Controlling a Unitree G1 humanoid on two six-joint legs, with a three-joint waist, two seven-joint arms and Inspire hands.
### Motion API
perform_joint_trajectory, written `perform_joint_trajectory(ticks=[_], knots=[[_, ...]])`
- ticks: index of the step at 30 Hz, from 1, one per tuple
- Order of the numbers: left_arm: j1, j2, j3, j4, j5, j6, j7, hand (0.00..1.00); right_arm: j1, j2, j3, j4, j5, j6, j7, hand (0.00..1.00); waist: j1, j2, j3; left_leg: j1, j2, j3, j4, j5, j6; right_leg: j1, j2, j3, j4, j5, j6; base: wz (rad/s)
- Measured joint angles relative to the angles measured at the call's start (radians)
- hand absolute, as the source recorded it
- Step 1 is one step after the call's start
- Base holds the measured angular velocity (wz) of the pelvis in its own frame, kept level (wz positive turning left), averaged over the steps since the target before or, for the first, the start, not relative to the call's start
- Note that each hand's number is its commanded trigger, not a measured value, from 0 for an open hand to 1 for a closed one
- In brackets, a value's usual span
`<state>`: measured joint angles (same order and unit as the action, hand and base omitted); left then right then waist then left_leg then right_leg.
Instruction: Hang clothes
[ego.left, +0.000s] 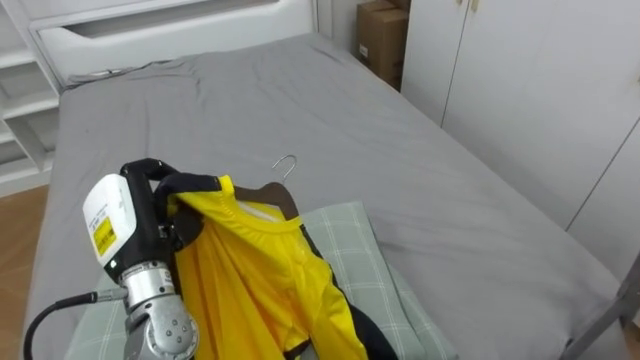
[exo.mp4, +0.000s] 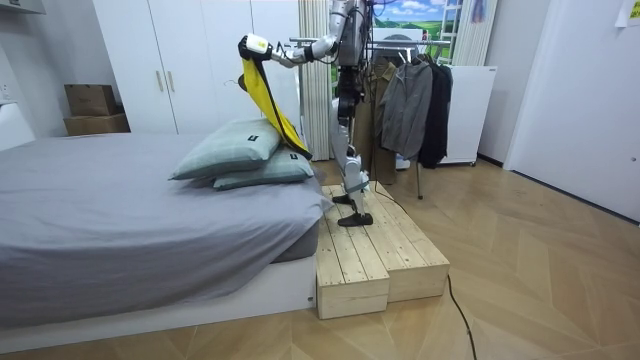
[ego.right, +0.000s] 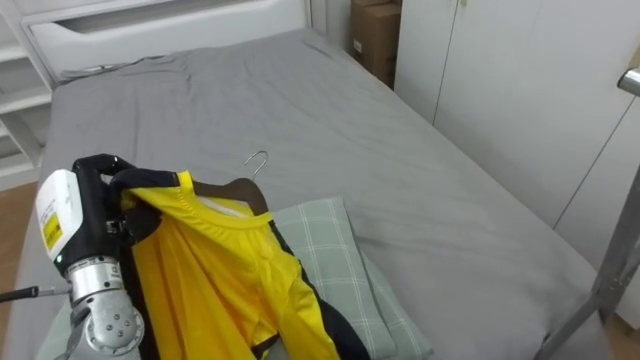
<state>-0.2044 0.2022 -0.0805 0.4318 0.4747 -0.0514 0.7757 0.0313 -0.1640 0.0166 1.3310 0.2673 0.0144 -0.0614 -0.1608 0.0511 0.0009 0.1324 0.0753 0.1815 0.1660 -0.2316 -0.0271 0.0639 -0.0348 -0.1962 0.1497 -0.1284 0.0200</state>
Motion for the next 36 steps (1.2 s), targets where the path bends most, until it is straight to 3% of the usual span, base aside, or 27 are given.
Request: perform_joint_trajectory(ticks=[13,21,28,30,36], knots=[[0.000,0.004,0.000,-0.025,0.050,0.008,0.000,1.00,0.000,-0.001,0.001,0.002,0.008,0.000,0.010,0.00,0.001,-0.002,-0.0022,0.000,0.000,-0.002,0.000,0.000,0.000,0.001,0.000,0.004,0.000,0.000,0.000,0.00],[0.000,0.039,0.000,-0.128,0.109,0.007,0.000,1.00,-0.001,-0.001,0.000,0.002,0.004,0.000,0.009,0.00,0.007,-0.008,-0.0022,0.001,0.000,0.002,0.000,0.000,0.000,-0.002,0.001,0.006,0.001,0.000,0.000,-0.01],[0.000,0.091,0.001,-0.184,0.169,-0.028,0.023,1.00,-0.021,-0.010,-0.028,-0.012,0.002,-0.002,0.007,0.00,0.007,-0.014,-0.0009,0.000,0.000,-0.006,0.002,0.000,0.000,0.001,0.000,0.001,0.003,0.000,0.000,0.02],[0.000,0.094,0.023,-0.211,0.209,-0.055,0.025,1.00,-0.028,-0.019,-0.086,-0.046,-0.002,-0.010,-0.002,0.00,0.013,-0.017,-0.0001,-0.001,0.000,-0.005,0.002,0.000,0.000,0.000,-0.001,0.002,0.002,-0.001,0.001,0.02],[-0.001,0.101,0.071,-0.267,0.241,-0.111,0.060,1.00,-0.033,-0.070,-0.089,-0.164,-0.042,-0.052,-0.038,0.00,0.033,-0.019,0.0004,-0.002,0.000,-0.019,0.003,0.000,0.000,0.003,-0.001,-0.005,0.002,-0.001,0.001,0.04]])
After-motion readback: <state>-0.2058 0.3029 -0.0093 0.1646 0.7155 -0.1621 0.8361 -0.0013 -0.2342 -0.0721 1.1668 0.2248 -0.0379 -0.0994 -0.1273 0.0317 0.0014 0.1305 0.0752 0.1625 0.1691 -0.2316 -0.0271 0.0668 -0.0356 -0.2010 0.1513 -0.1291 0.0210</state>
